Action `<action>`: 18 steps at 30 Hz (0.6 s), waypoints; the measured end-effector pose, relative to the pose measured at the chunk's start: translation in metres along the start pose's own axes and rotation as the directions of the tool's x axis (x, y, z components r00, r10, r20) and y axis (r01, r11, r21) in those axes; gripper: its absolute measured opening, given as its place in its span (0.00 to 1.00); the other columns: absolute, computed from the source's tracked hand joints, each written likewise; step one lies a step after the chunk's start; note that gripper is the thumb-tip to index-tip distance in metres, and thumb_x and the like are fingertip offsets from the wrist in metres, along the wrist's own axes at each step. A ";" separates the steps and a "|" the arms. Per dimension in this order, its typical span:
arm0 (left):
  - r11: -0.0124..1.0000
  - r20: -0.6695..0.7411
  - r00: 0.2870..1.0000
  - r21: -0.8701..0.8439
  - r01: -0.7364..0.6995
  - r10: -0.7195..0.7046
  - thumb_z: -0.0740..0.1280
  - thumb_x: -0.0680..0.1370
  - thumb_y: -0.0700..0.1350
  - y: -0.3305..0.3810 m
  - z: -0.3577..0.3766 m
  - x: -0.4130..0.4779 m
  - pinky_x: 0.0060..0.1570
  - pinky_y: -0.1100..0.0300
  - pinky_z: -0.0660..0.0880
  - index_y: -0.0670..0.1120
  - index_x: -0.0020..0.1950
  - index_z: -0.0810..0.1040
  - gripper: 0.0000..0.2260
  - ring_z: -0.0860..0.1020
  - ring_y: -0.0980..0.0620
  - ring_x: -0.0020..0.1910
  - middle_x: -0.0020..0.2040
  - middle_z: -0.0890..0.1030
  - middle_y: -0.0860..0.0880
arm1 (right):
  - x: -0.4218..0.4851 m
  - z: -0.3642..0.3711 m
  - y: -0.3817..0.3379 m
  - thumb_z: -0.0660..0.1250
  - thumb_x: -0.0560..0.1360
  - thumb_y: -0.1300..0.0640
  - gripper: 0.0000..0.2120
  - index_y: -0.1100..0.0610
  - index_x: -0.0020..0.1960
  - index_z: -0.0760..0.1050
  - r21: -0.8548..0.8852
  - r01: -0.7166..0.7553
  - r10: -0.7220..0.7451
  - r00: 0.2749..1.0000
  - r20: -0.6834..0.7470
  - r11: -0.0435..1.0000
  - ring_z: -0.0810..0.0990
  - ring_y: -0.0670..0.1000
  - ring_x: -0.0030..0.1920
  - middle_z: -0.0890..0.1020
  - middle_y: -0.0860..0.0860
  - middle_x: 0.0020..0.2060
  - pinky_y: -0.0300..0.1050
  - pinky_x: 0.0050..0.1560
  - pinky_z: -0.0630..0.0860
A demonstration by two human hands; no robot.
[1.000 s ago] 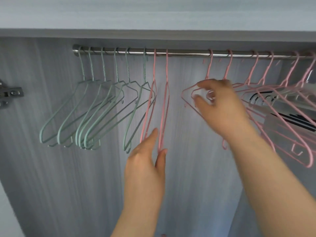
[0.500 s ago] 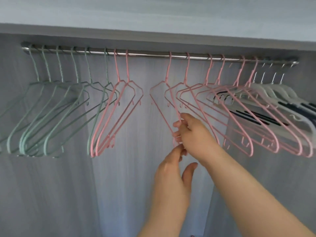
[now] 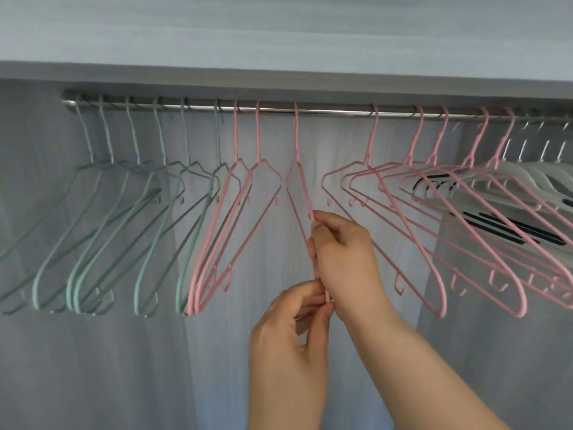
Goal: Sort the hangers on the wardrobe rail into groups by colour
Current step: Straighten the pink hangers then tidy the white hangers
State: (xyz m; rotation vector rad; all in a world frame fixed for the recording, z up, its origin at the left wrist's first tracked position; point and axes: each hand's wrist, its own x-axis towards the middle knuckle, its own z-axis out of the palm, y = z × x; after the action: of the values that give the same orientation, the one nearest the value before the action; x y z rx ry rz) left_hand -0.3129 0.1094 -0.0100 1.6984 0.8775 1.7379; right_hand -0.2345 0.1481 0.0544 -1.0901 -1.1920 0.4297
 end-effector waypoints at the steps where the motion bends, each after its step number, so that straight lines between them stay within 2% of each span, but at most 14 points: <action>1: 1.000 0.002 1.000 0.004 0.004 -0.004 0.69 0.70 0.33 -0.002 -0.004 0.002 0.39 0.75 0.74 0.57 0.42 0.80 0.17 0.81 0.61 0.38 0.39 0.83 0.57 | 0.000 0.005 0.001 0.56 0.75 0.63 0.11 0.55 0.39 0.75 -0.008 0.004 -0.004 1.000 0.000 1.000 0.63 0.46 0.22 0.69 0.53 0.25 0.34 0.23 0.61; 3: 1.000 0.009 1.000 0.017 0.008 -0.008 0.69 0.70 0.33 -0.006 -0.010 0.003 0.39 0.75 0.74 0.58 0.44 0.79 0.18 0.81 0.61 0.38 0.39 0.83 0.58 | -0.001 0.013 0.004 0.56 0.75 0.62 0.19 0.45 0.33 0.76 -0.001 -0.007 0.007 1.000 0.002 1.000 0.63 0.44 0.21 0.70 0.52 0.26 0.33 0.22 0.62; 5: 1.000 0.014 1.000 0.029 0.008 -0.008 0.69 0.70 0.33 -0.011 -0.016 0.004 0.39 0.75 0.74 0.60 0.45 0.78 0.19 0.81 0.61 0.38 0.40 0.83 0.59 | -0.003 0.019 0.006 0.56 0.76 0.61 0.20 0.40 0.34 0.75 0.018 -0.032 0.032 0.999 -0.005 0.999 0.64 0.42 0.20 0.71 0.51 0.25 0.33 0.22 0.63; 8: 0.999 0.023 1.000 0.037 -0.003 0.002 0.69 0.70 0.33 -0.018 -0.021 0.004 0.38 0.75 0.74 0.61 0.46 0.78 0.21 0.81 0.62 0.39 0.40 0.83 0.60 | -0.006 0.024 0.010 0.56 0.76 0.61 0.13 0.42 0.45 0.70 0.013 -0.046 0.046 0.999 -0.022 0.999 0.64 0.41 0.19 0.71 0.48 0.25 0.34 0.23 0.64; 10: 0.999 0.024 1.000 0.043 -0.014 0.013 0.69 0.70 0.32 -0.022 -0.022 0.004 0.38 0.75 0.74 0.60 0.46 0.78 0.21 0.81 0.62 0.39 0.40 0.83 0.60 | -0.008 0.026 0.012 0.56 0.76 0.61 0.12 0.44 0.47 0.70 0.012 -0.044 0.045 0.998 -0.032 0.999 0.65 0.43 0.21 0.72 0.47 0.25 0.37 0.25 0.65; 13: 0.999 0.016 1.000 0.046 -0.003 0.002 0.69 0.70 0.32 -0.027 -0.020 0.004 0.38 0.75 0.74 0.60 0.45 0.78 0.20 0.81 0.62 0.38 0.39 0.83 0.60 | -0.009 0.023 0.008 0.55 0.78 0.58 0.10 0.51 0.56 0.71 -0.034 -0.078 0.078 0.997 0.001 0.996 0.70 0.44 0.23 0.75 0.48 0.28 0.39 0.28 0.70; 15: 0.999 0.000 1.000 0.047 0.000 0.000 0.69 0.69 0.33 -0.029 -0.018 0.002 0.37 0.75 0.74 0.59 0.43 0.80 0.18 0.81 0.61 0.37 0.39 0.83 0.59 | -0.013 0.011 0.006 0.55 0.78 0.52 0.14 0.52 0.63 0.69 -0.261 0.037 -0.016 0.997 0.082 0.965 0.75 0.43 0.35 0.78 0.48 0.41 0.37 0.39 0.72; 16: 0.999 -0.019 1.000 0.043 0.007 -0.006 0.70 0.69 0.34 -0.028 -0.017 0.001 0.35 0.76 0.73 0.59 0.42 0.80 0.17 0.81 0.61 0.35 0.38 0.82 0.59 | -0.015 0.000 0.003 0.55 0.78 0.50 0.16 0.51 0.64 0.69 -0.412 0.144 -0.117 0.989 0.090 0.900 0.74 0.42 0.43 0.77 0.47 0.48 0.32 0.45 0.69; 18: 0.999 -0.081 0.996 0.034 0.024 -0.021 0.73 0.68 0.39 -0.026 -0.016 -0.003 0.30 0.79 0.70 0.60 0.43 0.80 0.15 0.80 0.61 0.31 0.38 0.82 0.61 | -0.017 -0.033 -0.014 0.57 0.76 0.48 0.16 0.50 0.62 0.71 -0.601 0.331 -0.378 0.925 0.052 0.728 0.68 0.39 0.51 0.70 0.44 0.52 0.20 0.49 0.60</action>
State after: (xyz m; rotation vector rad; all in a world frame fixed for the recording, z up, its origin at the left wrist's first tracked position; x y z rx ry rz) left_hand -0.3304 0.1224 -0.0312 1.6436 0.9642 1.7970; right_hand -0.2152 0.1139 0.0579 -1.3571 -1.4800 -0.3250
